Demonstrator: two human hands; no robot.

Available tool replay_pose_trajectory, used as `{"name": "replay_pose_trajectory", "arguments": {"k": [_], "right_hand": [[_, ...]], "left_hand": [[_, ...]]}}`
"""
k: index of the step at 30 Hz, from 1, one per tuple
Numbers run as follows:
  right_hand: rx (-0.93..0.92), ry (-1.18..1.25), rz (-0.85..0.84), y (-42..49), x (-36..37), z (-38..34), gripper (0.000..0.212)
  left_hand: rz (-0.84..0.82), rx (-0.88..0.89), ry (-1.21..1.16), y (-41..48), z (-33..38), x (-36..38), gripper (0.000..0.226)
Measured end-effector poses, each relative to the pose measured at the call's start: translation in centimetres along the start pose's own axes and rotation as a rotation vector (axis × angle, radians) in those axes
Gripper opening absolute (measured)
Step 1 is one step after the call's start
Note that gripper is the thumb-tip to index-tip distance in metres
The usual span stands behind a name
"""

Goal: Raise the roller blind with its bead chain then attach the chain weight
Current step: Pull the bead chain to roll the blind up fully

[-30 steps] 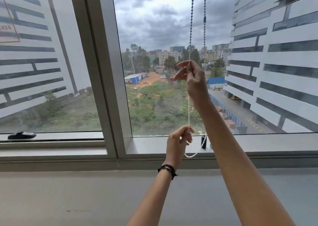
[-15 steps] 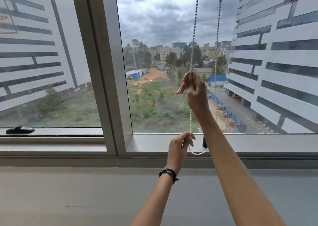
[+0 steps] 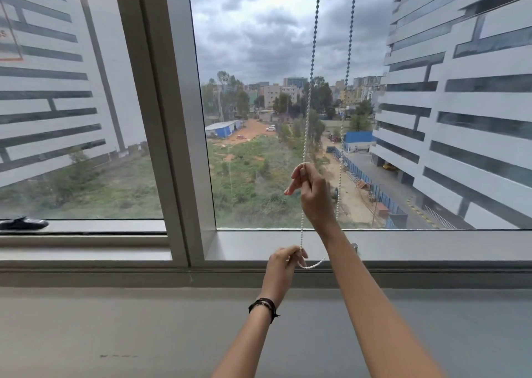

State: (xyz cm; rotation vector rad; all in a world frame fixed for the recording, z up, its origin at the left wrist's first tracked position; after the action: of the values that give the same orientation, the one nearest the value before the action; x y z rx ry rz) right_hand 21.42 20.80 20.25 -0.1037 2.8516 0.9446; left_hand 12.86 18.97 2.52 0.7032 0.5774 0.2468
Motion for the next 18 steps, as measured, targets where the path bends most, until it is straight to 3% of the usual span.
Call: {"name": "replay_pose_trajectory", "arguments": {"k": [18], "right_hand": [[0.11, -0.096, 0.007, -3.1, -0.6, 5.8, 0.03]], "left_hand": [[-0.173, -0.095, -0.003, -3.1, -2.1, 2.1, 0.022]]}}
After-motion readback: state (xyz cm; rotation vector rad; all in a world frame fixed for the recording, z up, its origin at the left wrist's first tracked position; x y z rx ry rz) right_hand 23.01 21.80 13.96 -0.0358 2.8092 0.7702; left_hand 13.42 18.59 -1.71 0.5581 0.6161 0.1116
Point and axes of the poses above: each hand's wrist, its own y-axis towards the middle knuckle, its own x-axis out of the palm, z = x × y, the point moved 9 cm from there along y, towards the middle knuckle, and after that the axes turned 14 degrees about x, right-handed, at the moved point
